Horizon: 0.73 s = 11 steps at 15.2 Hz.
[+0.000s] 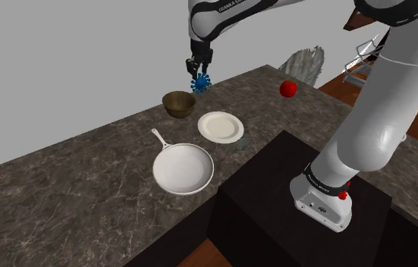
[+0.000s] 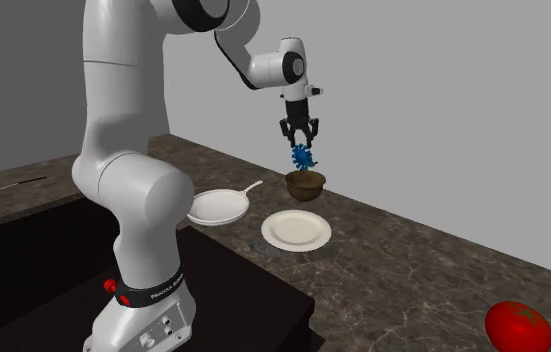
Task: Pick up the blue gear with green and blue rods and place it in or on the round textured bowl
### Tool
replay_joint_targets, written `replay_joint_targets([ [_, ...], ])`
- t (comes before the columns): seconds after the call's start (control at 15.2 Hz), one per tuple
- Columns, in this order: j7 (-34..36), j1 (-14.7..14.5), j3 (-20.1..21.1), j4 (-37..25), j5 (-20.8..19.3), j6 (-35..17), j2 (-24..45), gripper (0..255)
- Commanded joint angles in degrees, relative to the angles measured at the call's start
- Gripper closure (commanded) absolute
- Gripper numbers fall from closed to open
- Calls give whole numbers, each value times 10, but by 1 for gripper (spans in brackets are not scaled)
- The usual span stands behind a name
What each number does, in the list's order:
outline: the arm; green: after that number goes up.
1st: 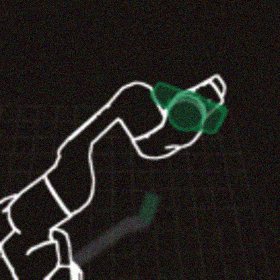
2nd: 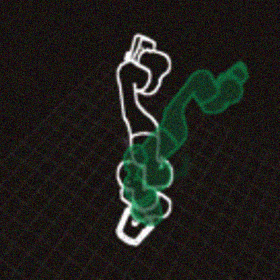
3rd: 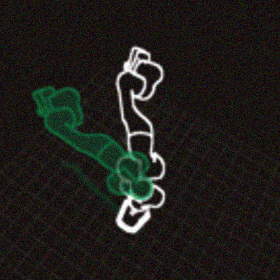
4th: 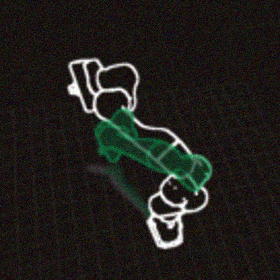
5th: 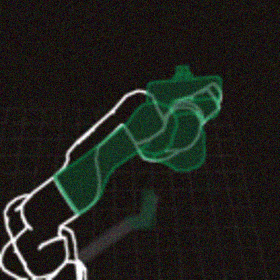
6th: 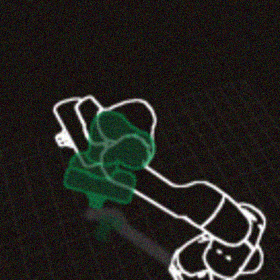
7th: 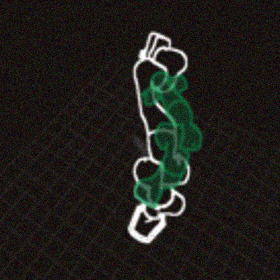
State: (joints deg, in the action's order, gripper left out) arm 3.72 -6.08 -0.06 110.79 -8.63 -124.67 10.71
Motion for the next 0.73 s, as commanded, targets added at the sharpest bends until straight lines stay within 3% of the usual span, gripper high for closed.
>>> replay_joint_targets([
  [0.0,5,-5,3,-64,1,21,44,255],
  [0.4,13,-20,9,-287,3,108,182,255],
  [0.46,13,-25,9,-364,3,140,228,255],
  [0.66,15,-25,9,-348,3,119,232,255],
])
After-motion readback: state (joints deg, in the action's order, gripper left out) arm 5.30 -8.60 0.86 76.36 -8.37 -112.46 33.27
